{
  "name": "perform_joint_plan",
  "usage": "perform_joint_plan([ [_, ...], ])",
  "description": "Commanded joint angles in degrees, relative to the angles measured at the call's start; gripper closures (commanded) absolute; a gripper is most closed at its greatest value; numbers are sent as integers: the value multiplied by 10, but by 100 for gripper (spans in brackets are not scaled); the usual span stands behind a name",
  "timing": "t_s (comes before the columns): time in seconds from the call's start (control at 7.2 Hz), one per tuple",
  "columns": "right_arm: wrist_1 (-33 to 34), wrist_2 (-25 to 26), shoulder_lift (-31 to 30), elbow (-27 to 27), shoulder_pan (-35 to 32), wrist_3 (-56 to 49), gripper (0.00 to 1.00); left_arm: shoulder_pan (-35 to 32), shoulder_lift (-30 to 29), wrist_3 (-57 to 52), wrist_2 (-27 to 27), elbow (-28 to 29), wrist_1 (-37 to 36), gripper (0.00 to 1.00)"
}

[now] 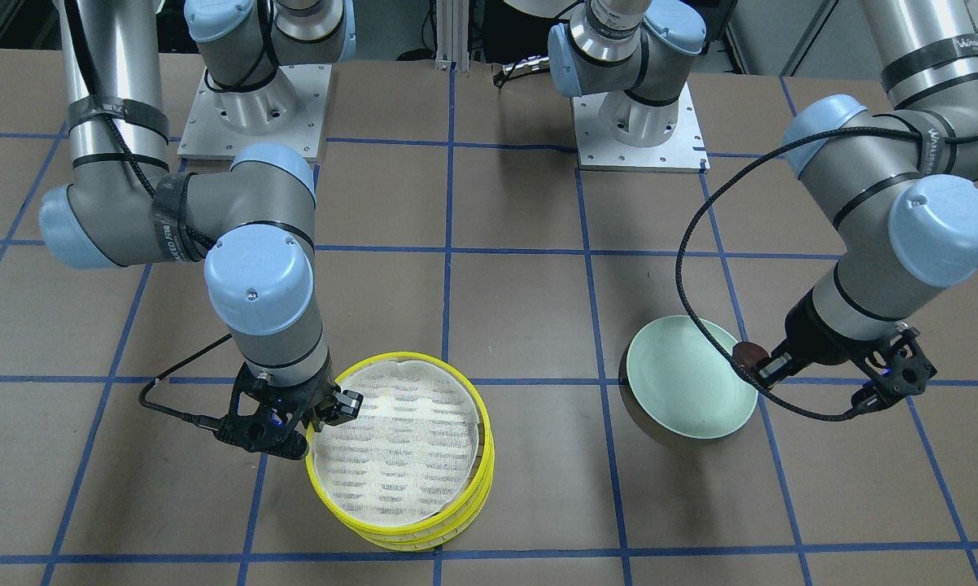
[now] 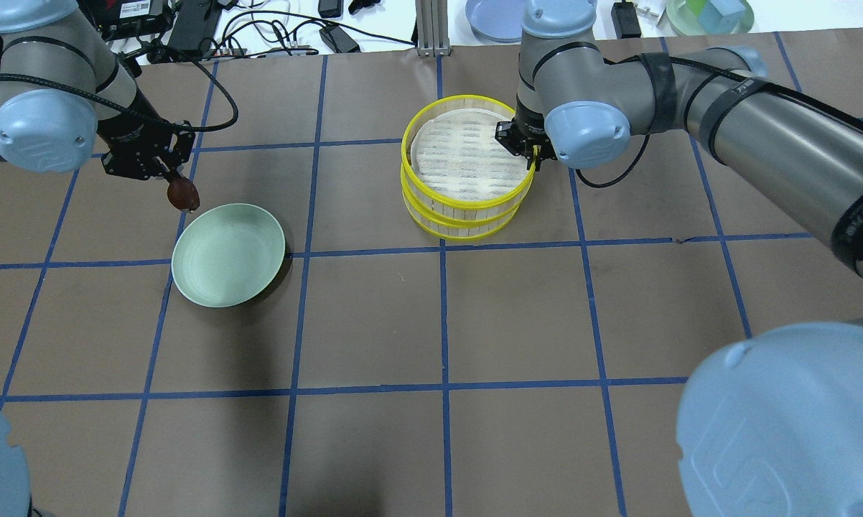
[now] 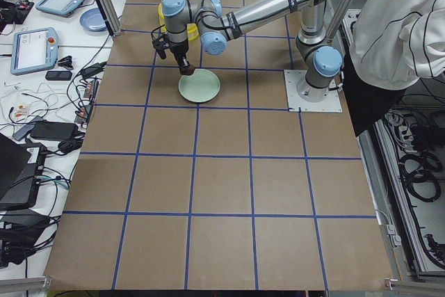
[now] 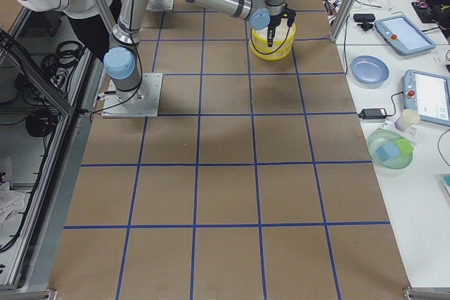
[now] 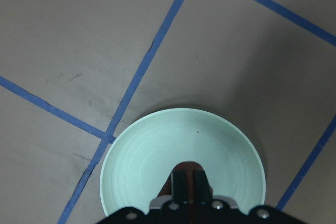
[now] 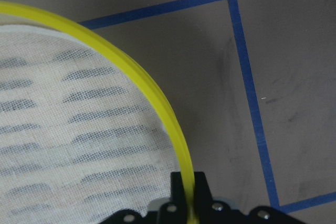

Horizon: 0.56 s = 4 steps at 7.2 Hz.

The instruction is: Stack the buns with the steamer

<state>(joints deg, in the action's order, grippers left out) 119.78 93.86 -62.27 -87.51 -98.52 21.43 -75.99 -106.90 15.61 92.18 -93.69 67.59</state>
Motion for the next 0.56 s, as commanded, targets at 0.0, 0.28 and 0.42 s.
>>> perform_joint_plan([
  [0.0, -1, -1, 0, -2, -2, 15, 100, 0, 5, 1, -1, 0, 1, 100],
  [0.28, -1, 0, -4, -1, -2, 19, 100, 0, 6, 1, 1, 0, 0, 100],
  [0.42, -1, 0, -4, -1, -2, 19, 100, 0, 13, 1, -2, 0, 0, 100],
])
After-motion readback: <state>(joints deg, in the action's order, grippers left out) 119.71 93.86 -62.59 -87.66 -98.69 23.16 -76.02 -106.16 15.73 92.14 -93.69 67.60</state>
